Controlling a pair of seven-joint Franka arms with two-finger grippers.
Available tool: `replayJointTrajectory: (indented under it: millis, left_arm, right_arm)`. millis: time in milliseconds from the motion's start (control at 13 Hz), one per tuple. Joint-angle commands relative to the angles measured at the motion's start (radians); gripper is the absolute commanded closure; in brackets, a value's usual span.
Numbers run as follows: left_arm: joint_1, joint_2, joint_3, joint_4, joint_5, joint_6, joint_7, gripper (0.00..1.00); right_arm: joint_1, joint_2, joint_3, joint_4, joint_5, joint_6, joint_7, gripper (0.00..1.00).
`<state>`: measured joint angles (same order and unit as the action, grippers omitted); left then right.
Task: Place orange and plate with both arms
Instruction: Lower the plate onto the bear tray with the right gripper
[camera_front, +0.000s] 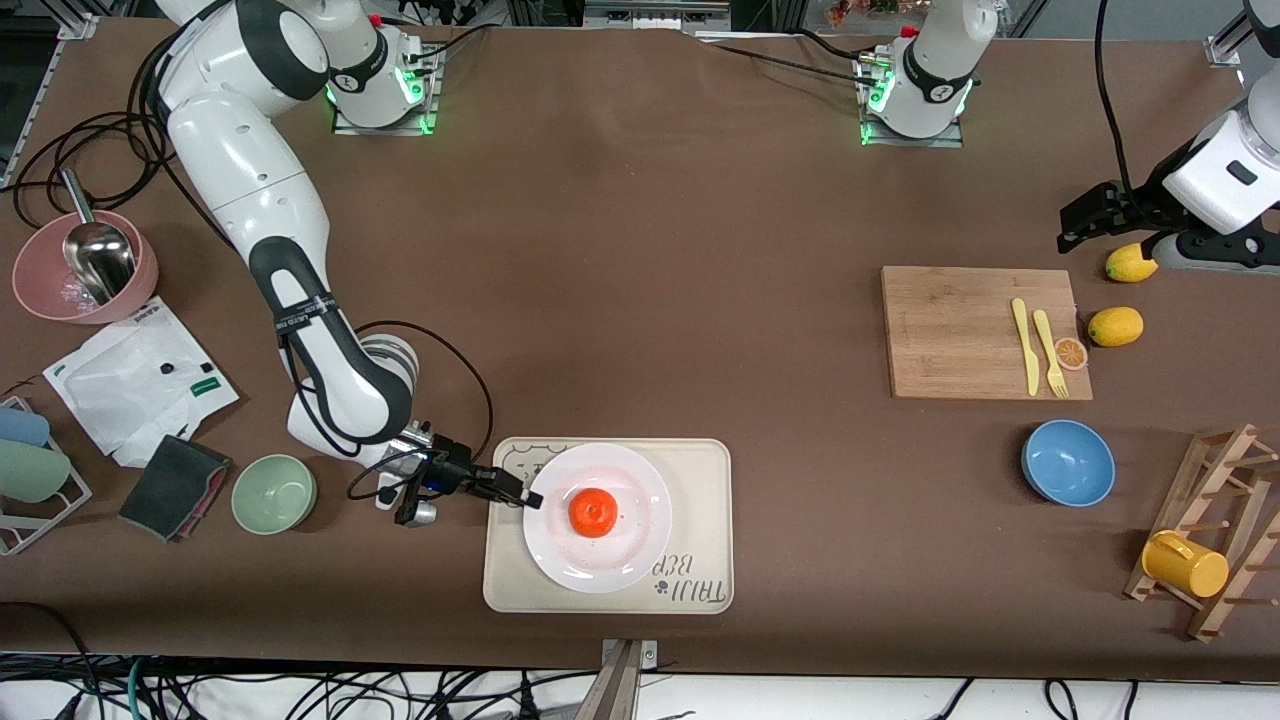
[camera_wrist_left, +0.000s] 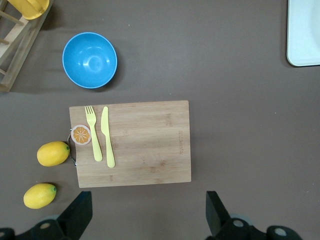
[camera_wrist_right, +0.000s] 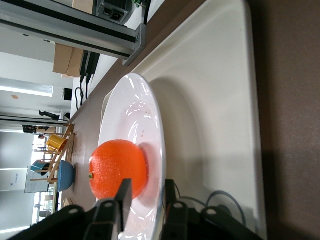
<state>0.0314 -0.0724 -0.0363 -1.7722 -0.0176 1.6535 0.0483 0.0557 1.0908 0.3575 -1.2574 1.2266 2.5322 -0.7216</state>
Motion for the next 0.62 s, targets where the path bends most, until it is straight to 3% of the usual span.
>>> replayJointTrajectory:
  millis: [0,538]
  left_arm:
    - [0.008,0.009,-0.002,0.022,0.007,-0.005,0.024,0.0]
    - [0.008,0.009,-0.002,0.022,0.007,-0.005,0.024,0.0]
  right_arm:
    - [0.0,0.005,-0.002,0.027,-0.071,0.003,-0.013,0.0]
    - [0.003,-0.048,-0.002,-0.01,-0.088,0.003,-0.009,0.0]
